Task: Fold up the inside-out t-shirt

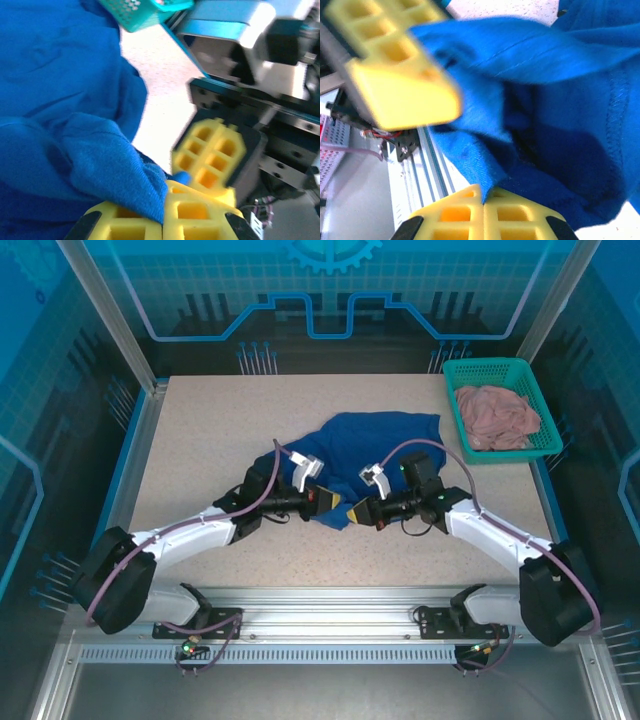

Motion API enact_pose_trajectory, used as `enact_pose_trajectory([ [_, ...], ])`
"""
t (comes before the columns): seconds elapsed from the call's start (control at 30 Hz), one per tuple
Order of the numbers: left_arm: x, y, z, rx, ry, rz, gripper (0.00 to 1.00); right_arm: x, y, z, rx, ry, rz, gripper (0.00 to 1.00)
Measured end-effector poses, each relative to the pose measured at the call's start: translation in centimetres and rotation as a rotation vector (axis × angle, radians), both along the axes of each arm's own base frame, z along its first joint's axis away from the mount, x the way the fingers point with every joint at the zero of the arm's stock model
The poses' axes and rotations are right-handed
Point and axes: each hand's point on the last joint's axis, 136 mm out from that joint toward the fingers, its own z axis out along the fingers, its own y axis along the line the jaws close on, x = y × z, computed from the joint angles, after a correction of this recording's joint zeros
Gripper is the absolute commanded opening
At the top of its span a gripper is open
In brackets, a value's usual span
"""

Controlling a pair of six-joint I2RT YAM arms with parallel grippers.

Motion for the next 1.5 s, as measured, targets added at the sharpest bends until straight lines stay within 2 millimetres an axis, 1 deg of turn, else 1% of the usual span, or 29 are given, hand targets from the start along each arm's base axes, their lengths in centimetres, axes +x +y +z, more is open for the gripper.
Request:
enact_pose_trajectory([
  [0.1,1.6,1.6,-1.4,0.062,0.026,0.11,0.15,-1.1,0.7,0.1,-0.019,-0.044,0.03,0.0],
  [0.23,3.3,4.1,-3.1,0.121,0.085,0.243,0.23,-2.8,3.0,-0.1,-0.052,-0.13,0.101,0.0],
  [0.3,3.9,5.4,-3.9,0.148,0.119,0.306,0.28,-3.2,4.2,-0.8,-0.071,-0.154,0.127,0.0],
  [0.33,4.2,6.1,-4.4,0.165,0.136,0.338,0.3,-3.4,4.9,-1.5,-0.091,-0.159,0.141,0.01],
  [0.4,4.7,7.6,-5.3,0.197,0.176,0.4,0.33,-3.8,6.2,-3.1,-0.132,-0.151,0.168,0.05],
  [0.47,5.1,9.6,-6.2,0.234,0.213,0.47,0.37,-4.2,7.9,-4.7,-0.171,-0.14,0.206,0.11],
  [0.53,5.3,11.3,-6.6,0.261,0.238,0.536,0.42,-4.6,9.5,-5.7,-0.192,-0.133,0.244,0.18],
  [0.6,5.3,12.8,-6.7,0.284,0.256,0.589,0.47,-5.0,10.5,-6.0,-0.195,-0.135,0.267,0.25],
  [0.63,5.2,13.3,-6.6,0.292,0.259,0.602,0.5,-5.2,10.6,-5.9,-0.194,-0.137,0.273,0.29],
  [0.7,4.7,13.5,-6.4,0.295,0.262,0.603,0.52,-5.1,10.5,-5.6,-0.189,-0.146,0.272,0.36],
  [0.77,4.2,13.6,-6.4,0.289,0.267,0.6,0.55,-4.7,10.0,-4.6,-0.173,-0.151,0.261,0.42],
  [0.87,3.1,13.9,-7.3,0.293,0.302,0.6,0.56,-2.9,8.8,-2.3,-0.133,-0.175,0.196,0.44],
  [0.9,2.8,14.0,-7.6,0.3,0.313,0.598,0.57,-2.2,8.4,-1.8,-0.129,-0.182,0.173,0.44],
  [0.97,2.2,14.2,-8.3,0.318,0.336,0.598,0.59,-0.9,7.8,-1.4,-0.163,-0.188,0.119,0.44],
  [1.0,2.1,14.3,-8.4,0.323,0.341,0.598,0.6,-0.4,7.8,-1.5,-0.185,-0.188,0.106,0.45],
  [1.13,1.7,15.1,-8.6,0.354,0.345,0.626,0.63,1.0,9.5,-2.5,-0.278,-0.189,0.074,0.47],
  [1.33,1.9,17.1,-8.7,0.386,0.348,0.699,0.64,2.1,11.0,-6.2,-0.442,-0.178,0.044,0.48],
  [1.43,2.0,18.0,-8.6,0.392,0.348,0.731,0.65,1.4,10.8,-7.6,-0.529,-0.195,0.042,0.47],
  [1.5,2.0,18.2,-8.5,0.391,0.346,0.738,0.65,0.5,10.7,-8.0,-0.572,-0.217,0.045,0.47],
])
